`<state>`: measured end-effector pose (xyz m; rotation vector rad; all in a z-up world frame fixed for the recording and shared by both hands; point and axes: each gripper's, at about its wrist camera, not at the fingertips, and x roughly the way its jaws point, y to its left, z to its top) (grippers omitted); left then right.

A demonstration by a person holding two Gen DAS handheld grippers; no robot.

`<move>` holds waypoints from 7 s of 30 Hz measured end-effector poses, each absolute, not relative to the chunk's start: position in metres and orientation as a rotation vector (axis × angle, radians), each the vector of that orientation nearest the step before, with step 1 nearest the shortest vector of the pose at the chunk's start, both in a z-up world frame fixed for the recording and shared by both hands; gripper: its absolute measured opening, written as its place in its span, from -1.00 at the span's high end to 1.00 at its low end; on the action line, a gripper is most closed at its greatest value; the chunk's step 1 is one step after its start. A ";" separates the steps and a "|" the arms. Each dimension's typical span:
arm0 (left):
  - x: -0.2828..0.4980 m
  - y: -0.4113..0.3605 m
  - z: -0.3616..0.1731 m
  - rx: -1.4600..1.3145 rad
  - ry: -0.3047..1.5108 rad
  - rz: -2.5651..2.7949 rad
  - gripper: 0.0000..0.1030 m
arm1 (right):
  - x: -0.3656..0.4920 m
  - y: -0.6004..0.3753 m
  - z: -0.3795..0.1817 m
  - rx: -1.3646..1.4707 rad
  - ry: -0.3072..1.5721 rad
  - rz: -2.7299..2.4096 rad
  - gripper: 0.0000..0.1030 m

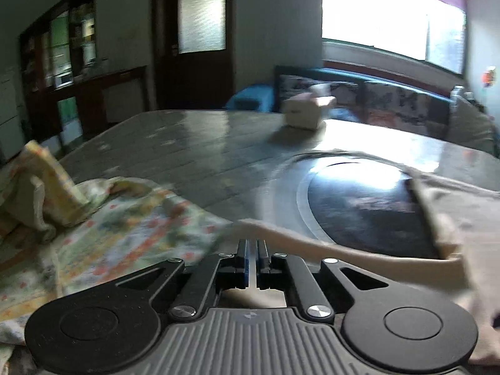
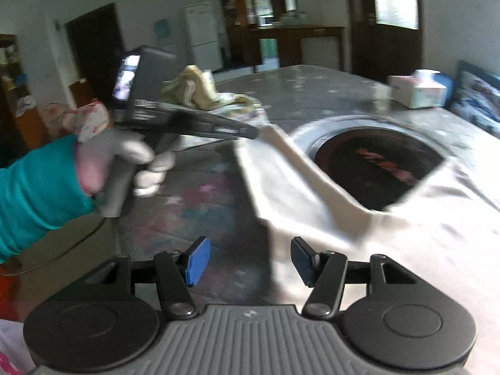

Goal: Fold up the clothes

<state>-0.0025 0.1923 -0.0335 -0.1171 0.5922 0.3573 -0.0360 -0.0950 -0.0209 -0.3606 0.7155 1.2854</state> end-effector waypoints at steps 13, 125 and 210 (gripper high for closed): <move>0.004 0.081 -0.039 -0.130 0.658 -0.104 0.89 | -0.018 -0.179 -0.029 -0.305 0.792 1.062 -0.13; -0.031 -0.048 -0.026 0.042 0.611 -0.231 -0.81 | -0.038 -0.319 -0.029 -0.099 0.610 0.502 -1.00; -0.018 -0.069 -0.027 -0.018 0.631 -0.275 -1.00 | -0.004 -0.368 0.088 0.162 0.410 0.391 0.91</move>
